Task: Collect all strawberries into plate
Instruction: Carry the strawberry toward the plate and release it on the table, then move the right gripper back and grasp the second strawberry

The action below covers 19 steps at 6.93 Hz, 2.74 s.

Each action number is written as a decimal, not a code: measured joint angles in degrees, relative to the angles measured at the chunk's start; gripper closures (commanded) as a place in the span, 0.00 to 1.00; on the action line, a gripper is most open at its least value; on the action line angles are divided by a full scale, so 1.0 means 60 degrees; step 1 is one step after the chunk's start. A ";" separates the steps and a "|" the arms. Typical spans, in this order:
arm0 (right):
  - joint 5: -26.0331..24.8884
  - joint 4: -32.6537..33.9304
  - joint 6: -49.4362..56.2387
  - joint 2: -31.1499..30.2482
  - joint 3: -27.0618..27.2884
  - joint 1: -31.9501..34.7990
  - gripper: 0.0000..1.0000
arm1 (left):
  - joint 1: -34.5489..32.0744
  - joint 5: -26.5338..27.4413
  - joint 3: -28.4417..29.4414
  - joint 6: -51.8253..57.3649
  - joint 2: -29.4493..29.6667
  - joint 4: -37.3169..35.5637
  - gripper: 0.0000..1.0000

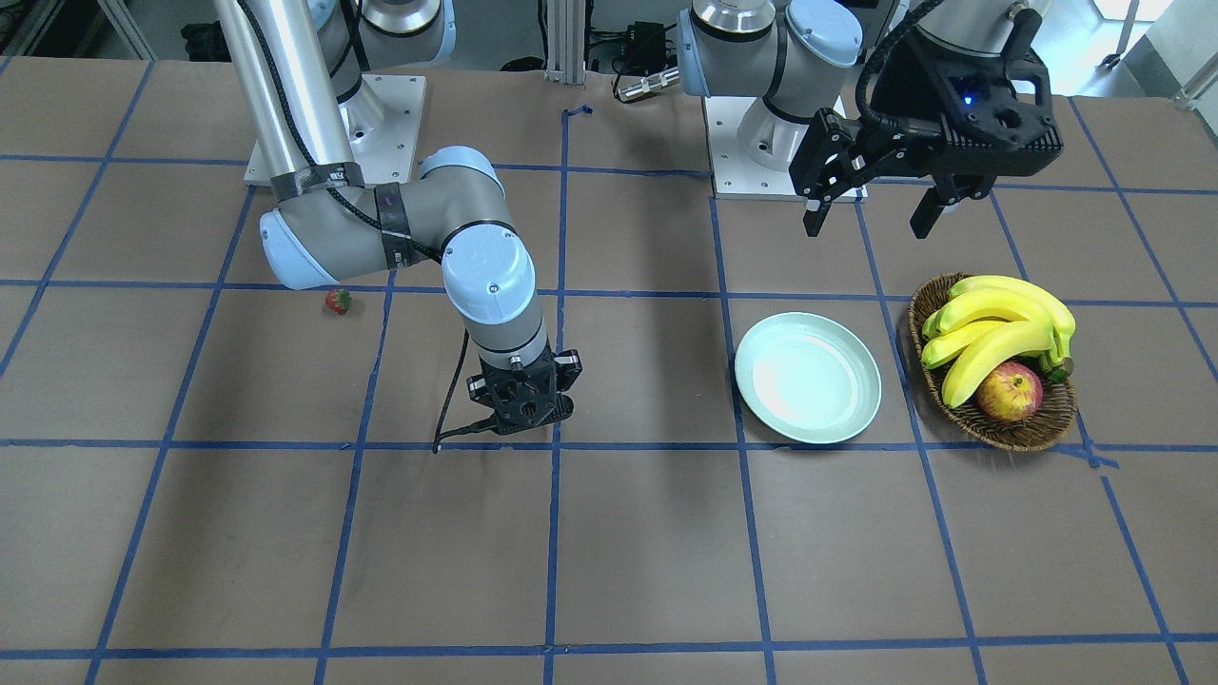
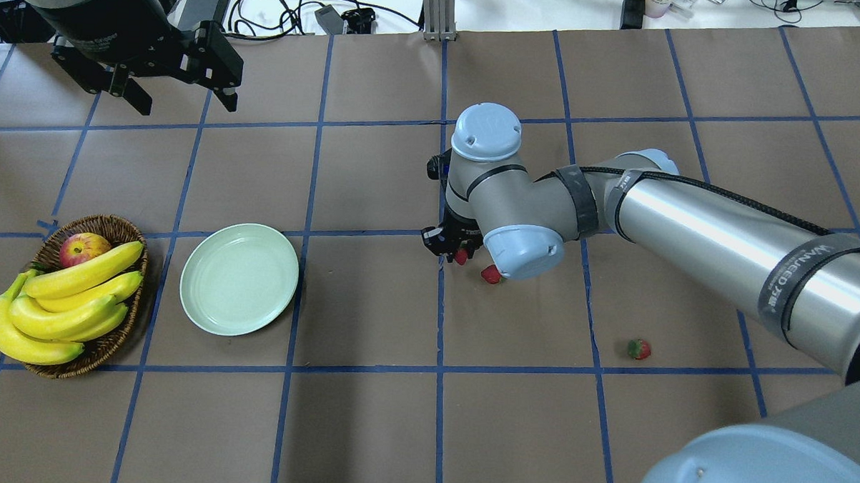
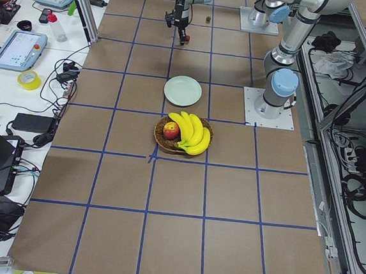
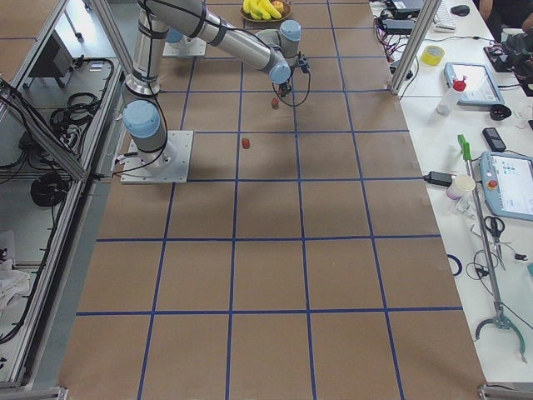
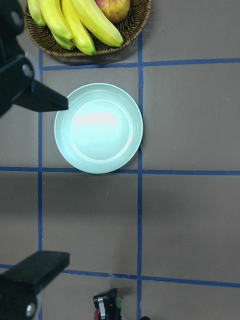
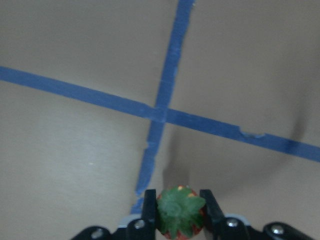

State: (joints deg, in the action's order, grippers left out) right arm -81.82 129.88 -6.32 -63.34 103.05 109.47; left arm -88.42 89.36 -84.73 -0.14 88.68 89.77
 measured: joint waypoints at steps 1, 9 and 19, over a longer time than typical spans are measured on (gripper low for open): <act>0.0576 0.0064 -0.0496 0.0075 -0.0185 0.0264 0.90 | 0.0000 0.0002 -0.0002 -0.0001 0.0000 -0.0003 0.00; -0.0426 -0.0326 -0.1111 -0.0378 -0.0356 0.0477 0.01 | 0.0000 0.0015 0.0013 0.0009 0.0000 -0.0020 0.00; -0.0643 -0.1061 -0.0895 -0.0474 0.0823 -0.0740 1.00 | 0.0000 -0.0661 -0.0333 0.0009 -0.0109 -0.0023 0.00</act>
State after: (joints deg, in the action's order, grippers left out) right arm -85.68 123.51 -11.69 -66.18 107.99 105.03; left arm -88.42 85.39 -86.72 -0.09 88.03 89.63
